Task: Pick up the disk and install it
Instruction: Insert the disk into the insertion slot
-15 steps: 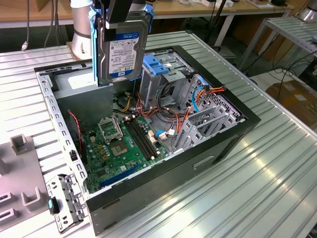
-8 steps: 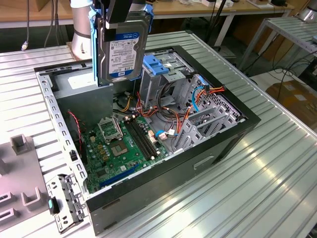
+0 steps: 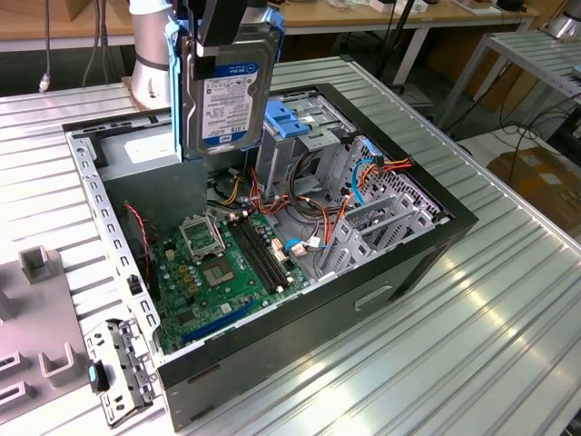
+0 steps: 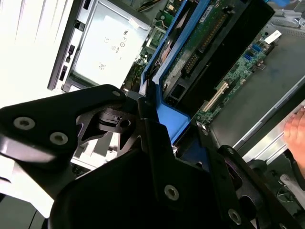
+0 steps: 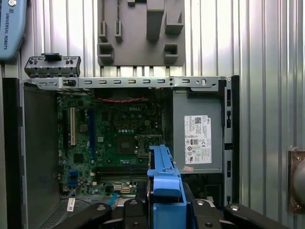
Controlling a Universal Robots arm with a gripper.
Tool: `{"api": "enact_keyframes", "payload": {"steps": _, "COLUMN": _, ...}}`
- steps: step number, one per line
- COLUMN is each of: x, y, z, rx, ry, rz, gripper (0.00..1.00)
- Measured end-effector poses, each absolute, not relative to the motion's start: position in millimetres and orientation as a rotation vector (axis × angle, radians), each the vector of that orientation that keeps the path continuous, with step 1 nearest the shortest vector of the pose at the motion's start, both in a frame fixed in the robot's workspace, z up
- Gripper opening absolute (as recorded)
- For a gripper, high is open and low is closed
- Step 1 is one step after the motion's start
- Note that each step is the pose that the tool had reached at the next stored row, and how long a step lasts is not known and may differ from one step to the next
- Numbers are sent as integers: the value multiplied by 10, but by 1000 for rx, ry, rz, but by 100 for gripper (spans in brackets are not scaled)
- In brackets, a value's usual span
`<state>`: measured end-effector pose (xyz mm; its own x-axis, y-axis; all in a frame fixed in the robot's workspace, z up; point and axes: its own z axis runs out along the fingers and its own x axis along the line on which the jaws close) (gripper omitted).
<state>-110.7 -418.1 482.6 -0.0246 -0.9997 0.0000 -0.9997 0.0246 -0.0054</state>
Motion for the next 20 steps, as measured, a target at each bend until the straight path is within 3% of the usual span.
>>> {"api": "enact_keyframes", "payload": {"steps": 6, "x": -1107, "y": -4345, "z": 4826, "rx": -2191, "ry": 2246, "rz": -6, "gripper": 37}}
{"api": "enact_keyframes", "payload": {"steps": 20, "x": -1055, "y": -5066, "z": 4817, "rx": -2191, "ry": 2246, "rz": -6, "gripper": 37}}
